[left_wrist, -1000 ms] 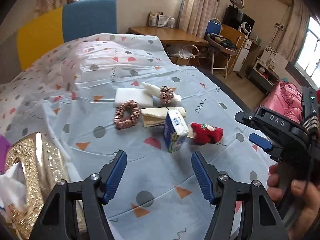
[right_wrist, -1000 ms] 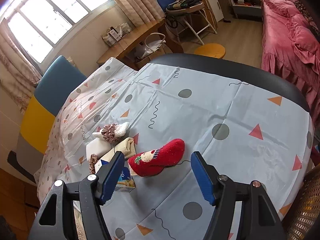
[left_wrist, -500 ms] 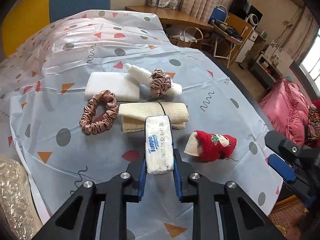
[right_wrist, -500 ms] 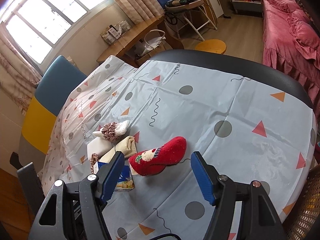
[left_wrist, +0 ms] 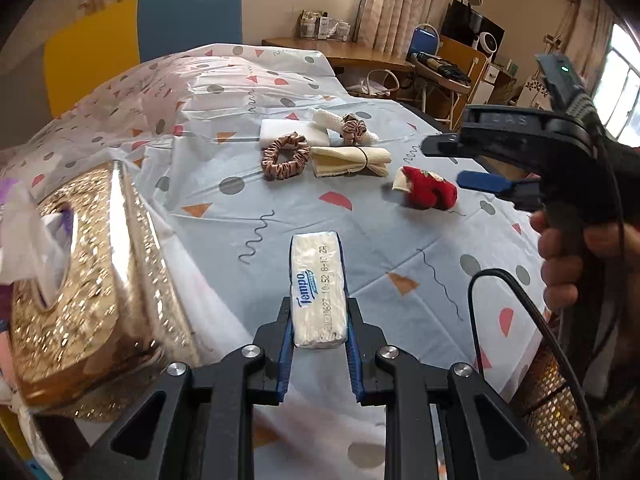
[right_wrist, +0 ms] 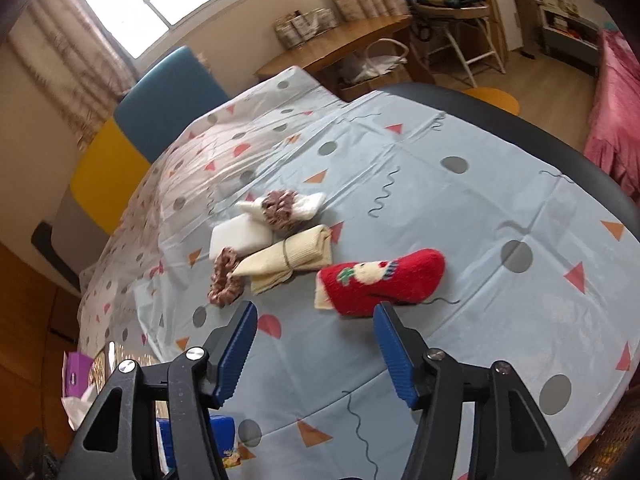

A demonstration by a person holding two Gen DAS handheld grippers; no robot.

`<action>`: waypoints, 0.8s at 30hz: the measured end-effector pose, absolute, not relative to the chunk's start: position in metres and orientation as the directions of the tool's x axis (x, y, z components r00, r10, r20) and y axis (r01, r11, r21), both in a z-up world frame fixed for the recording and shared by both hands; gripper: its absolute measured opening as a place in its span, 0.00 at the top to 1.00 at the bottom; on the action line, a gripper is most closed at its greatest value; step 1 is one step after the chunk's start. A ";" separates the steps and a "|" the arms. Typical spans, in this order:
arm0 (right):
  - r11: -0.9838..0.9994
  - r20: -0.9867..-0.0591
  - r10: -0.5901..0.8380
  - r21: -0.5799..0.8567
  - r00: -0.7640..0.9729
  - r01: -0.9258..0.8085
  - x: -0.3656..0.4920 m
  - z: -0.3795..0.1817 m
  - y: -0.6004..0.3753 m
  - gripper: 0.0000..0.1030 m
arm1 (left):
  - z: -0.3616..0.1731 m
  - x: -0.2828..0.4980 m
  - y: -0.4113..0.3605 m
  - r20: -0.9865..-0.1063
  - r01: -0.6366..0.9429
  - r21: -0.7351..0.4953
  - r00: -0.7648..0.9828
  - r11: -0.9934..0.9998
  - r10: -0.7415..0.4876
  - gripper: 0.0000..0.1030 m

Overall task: Organize soft objects
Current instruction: 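Grasp the Tempo tissue pack with the left tool while the right tool grasps the brown scrunchie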

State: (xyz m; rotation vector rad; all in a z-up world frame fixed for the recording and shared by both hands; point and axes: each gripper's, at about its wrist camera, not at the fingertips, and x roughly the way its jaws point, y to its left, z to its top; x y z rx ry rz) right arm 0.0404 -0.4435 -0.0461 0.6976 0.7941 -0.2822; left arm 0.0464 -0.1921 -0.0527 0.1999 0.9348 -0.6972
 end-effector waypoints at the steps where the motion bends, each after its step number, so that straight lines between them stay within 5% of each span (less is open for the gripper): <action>1: 0.767 -0.738 0.053 0.461 0.673 0.446 0.047 -0.046 -0.435 0.44 | -0.052 0.043 -0.186 -0.791 0.627 -0.132 0.400 0.767 -0.463 0.78; 8: 0.915 -0.742 0.125 0.343 0.659 0.213 0.123 -0.033 -0.377 0.47 | -0.043 0.015 -0.149 -0.767 0.624 -0.147 0.418 0.768 -0.487 0.78; 14: 0.975 -0.821 -0.024 0.107 0.570 0.196 0.203 -0.058 -0.343 0.37 | -0.031 0.000 -0.122 -0.741 0.618 -0.166 0.435 0.768 -0.511 0.78; 21: 0.979 -0.897 -0.134 -0.053 0.422 0.199 0.247 -0.107 -0.325 0.36 | -0.028 -0.003 -0.103 -0.734 0.598 -0.196 0.436 0.777 -0.520 0.78; 24: 0.984 -0.895 -0.079 0.002 0.438 0.181 0.241 -0.113 -0.324 0.78 | -0.026 -0.003 -0.099 -0.727 0.592 -0.215 0.434 0.777 -0.532 0.78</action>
